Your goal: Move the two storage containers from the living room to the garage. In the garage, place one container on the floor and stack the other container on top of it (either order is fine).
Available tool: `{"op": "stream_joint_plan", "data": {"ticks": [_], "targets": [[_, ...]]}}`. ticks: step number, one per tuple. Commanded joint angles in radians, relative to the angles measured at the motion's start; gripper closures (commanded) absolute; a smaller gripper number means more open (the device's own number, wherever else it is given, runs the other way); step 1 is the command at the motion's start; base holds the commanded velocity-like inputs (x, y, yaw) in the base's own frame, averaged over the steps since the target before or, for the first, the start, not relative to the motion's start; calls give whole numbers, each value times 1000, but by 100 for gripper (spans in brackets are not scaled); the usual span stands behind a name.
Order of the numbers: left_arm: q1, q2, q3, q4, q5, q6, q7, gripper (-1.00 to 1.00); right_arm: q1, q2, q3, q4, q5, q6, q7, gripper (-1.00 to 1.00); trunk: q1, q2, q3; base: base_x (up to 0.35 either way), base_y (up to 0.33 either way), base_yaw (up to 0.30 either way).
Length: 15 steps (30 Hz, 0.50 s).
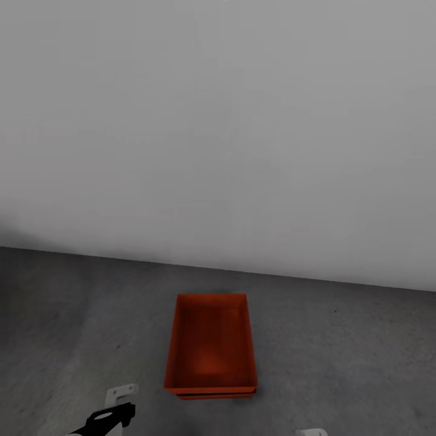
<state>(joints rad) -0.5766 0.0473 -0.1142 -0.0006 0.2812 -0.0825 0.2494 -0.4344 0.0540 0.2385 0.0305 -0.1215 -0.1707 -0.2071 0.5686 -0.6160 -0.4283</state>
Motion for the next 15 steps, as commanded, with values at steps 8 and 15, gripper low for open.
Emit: {"op": "stream_joint_plan", "data": {"ticks": [8, 15], "targets": [[1, -2, -9, 1, 33, 0, 11, -100, -1, 3, 8, 3, -11, -2, -1, -100, 0, -1, -1, -144, 0, 0], [4, -2, -9, 1, 35, 4, 14, -100, 14, 4, 8, 3, -12, -1, -1, -100, 0, -1, -1, -330, 0, 0]]}}
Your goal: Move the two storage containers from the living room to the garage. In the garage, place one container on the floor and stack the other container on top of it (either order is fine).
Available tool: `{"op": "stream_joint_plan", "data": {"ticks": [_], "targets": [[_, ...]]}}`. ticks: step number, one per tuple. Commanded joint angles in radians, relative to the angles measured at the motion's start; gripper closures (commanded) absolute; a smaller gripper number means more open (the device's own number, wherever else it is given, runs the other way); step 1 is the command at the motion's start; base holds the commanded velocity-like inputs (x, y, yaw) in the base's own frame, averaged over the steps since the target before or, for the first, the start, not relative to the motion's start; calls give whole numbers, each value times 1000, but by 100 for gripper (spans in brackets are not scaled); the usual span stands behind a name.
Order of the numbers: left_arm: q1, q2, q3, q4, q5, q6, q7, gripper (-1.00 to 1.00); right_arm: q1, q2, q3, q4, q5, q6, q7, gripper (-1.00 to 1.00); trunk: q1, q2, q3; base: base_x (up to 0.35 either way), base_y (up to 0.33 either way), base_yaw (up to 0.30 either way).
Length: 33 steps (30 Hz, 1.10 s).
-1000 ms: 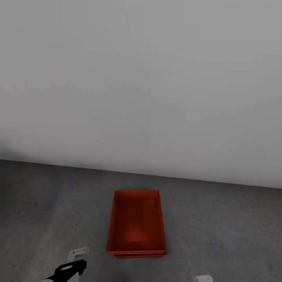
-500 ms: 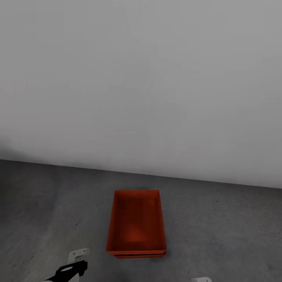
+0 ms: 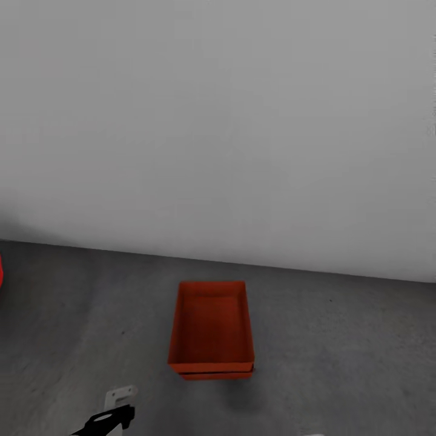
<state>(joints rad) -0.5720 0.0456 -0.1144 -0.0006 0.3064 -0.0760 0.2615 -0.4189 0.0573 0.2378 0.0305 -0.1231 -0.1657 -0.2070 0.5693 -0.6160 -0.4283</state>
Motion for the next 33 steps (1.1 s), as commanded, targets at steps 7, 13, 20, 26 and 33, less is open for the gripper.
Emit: {"op": "stream_joint_plan", "data": {"ticks": [7, 13, 20, 26, 33], "targets": [[0, 0, -8, 2, 10, 0, 3, -100, 1, 0, 8, 3, -10, -6, -2, -100, 0, -1, -1, -345, 0, 0], [0, 0, -8, 2, 10, 2, 3, -100, 2, 1, 8, 3, -10, -6, -3, -100, 0, -1, -1, -346, 0, 0], [10, 1, -8, 2, 10, 4, 2, -100, 35, 0, 8, 3, -10, -5, -1, -100, 0, -1, -1, -346, 0, 0], [12, 2, -8, 2, 10, 3, 2, -100, 54, -1, 7, 3, -18, -6, -1, -100, 0, -1, -1, -315, 0, 0], [14, 3, -8, 2, 10, 3, -5, -100, 69, -1, 6, 3, -73, -6, -2, -100, 0, -1, -1, -138, 0, 0]]}}
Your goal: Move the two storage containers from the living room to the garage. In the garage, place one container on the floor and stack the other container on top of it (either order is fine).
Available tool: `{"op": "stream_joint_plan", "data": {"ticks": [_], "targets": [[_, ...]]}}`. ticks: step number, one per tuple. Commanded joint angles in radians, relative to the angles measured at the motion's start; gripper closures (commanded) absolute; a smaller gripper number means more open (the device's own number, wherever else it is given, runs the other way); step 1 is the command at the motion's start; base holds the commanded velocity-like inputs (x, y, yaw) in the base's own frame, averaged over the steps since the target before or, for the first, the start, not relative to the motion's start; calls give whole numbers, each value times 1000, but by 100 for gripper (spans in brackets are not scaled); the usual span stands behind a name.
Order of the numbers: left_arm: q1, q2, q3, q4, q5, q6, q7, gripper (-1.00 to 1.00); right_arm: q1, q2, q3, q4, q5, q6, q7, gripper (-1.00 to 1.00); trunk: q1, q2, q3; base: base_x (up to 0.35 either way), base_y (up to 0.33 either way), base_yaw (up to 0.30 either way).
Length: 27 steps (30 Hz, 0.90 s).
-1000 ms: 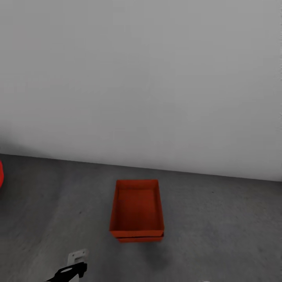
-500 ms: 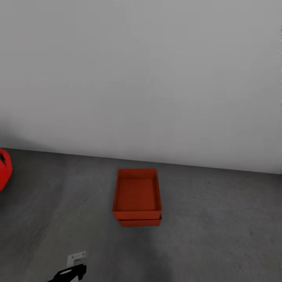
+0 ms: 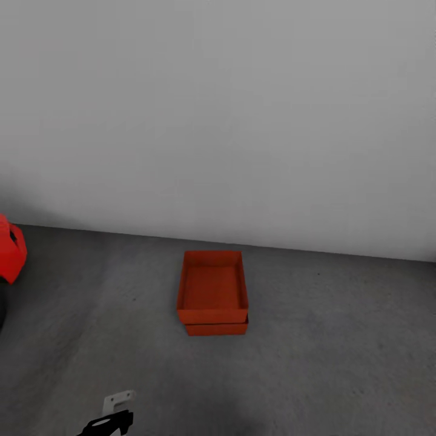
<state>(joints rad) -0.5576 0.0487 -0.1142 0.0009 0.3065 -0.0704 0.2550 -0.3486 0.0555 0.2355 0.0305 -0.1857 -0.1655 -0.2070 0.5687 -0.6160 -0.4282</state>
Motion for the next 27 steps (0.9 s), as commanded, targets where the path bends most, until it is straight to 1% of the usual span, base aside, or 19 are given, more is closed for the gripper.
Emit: {"op": "stream_joint_plan", "data": {"ticks": [1, 4, 6, 9, 11, 12, 13, 14, 15, 16, 20, 27], "targets": [[0, 0, -9, 1, 10, -3, 1, -100, -1, 0, 8, 3, -15, -6, -2, -100, 0, -1, -1, -43, 0, 0], [11, -1, -9, 1, 9, -2, -4, -100, 1, 0, 8, 3, -29, -6, -2, -100, 0, -1, -1, -21, 0, 0], [19, -2, -9, 0, 9, -2, -5, -100, 1, 0, 9, 3, -31, -6, -1, -100, 0, -1, -1, -10, 0, 0], [44, -6, -10, 0, 7, -2, -9, -100, 1, 0, 9, 3, -32, -6, -1, -100, 0, -1, -1, -5, 0, 0], [74, -13, -10, 0, 7, -2, -22, -100, 2, 1, 10, 3, -33, -6, 0, -100, 0, -1, -1, -2, 0, 0], [95, -15, -9, 0, 7, 0, -61, -100, 2, 1, 10, 3, -32, -6, 0, -100, 0, -1, -1, 0, 0, 0], [104, -15, -9, 0, 8, 8, -90, -100, 2, 1, 10, 3, -31, -7, 1, -100, 0, -1, -1, 0, 0, 0], [108, -15, -9, 0, 8, 16, -105, -100, 2, 1, 10, 3, -31, -7, 1, -100, 0, -1, -1, 0, 0, 0], [126, -14, -9, 0, 9, 64, -149, -100, 2, 1, 10, 3, -29, -8, 3, -100, 0, -1, -1, 0, 0, 0], [131, -13, -9, 0, 9, 86, -161, -100, 2, 1, 10, 3, -28, -8, 6, -100, 0, -1, -1, 0, 0, 0], [139, -7, -9, -1, 10, 115, -176, -100, 2, 1, 10, 3, -27, -8, 16, -100, 0, -1, -1, 0, 0, 0], [141, -3, -9, -1, 9, 121, -182, -100, 2, -1, 10, 3, -28, -6, 40, -100, 0, -1, -1, 0, 0, 0]]}}
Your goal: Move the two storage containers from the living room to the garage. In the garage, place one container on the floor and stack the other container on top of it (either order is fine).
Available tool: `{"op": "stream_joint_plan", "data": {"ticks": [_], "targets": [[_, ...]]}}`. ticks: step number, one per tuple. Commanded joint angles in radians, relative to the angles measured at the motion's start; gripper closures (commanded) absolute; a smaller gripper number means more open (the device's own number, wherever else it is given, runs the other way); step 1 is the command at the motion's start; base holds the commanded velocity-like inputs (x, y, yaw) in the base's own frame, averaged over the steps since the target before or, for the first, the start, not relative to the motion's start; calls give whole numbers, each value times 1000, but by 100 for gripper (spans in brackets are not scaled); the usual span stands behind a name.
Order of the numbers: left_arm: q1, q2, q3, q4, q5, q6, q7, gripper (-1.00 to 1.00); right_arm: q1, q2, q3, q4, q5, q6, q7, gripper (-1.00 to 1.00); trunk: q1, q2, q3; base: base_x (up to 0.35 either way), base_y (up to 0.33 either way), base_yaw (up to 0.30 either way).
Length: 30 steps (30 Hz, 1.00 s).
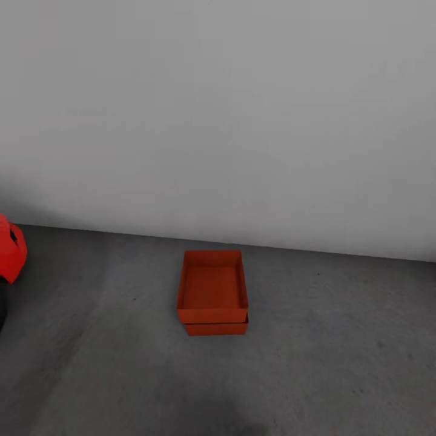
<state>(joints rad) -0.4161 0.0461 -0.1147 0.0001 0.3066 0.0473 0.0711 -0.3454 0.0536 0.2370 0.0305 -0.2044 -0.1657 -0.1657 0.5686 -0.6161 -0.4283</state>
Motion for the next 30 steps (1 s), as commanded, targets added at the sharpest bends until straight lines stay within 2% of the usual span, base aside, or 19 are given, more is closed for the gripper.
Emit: {"op": "stream_joint_plan", "data": {"ticks": [1, 14, 18, 30], "targets": [[0, 0, -9, 0, 9, 3, 0, -100, -1, 1, 8, 3, -10, -6, -1, -100, 0, -1, -1, 0, 0, 0], [0, -3, -11, -2, 0, -48, -7, -100, 0, 1, 8, 3, -9, 2, 5, -100, 0, -1, 8, 0, 0, 0], [0, -6, -11, -2, 0, -52, -7, -100, 0, 1, 9, 3, -7, 59, 23, -100, 0, -1, 15, 0, 0, 0], [0, -6, -11, -2, -1, -52, -7, -100, 0, 2, 9, 3, -6, 68, 27, -100, 0, -1, 34, 0, 0, 0]]}}
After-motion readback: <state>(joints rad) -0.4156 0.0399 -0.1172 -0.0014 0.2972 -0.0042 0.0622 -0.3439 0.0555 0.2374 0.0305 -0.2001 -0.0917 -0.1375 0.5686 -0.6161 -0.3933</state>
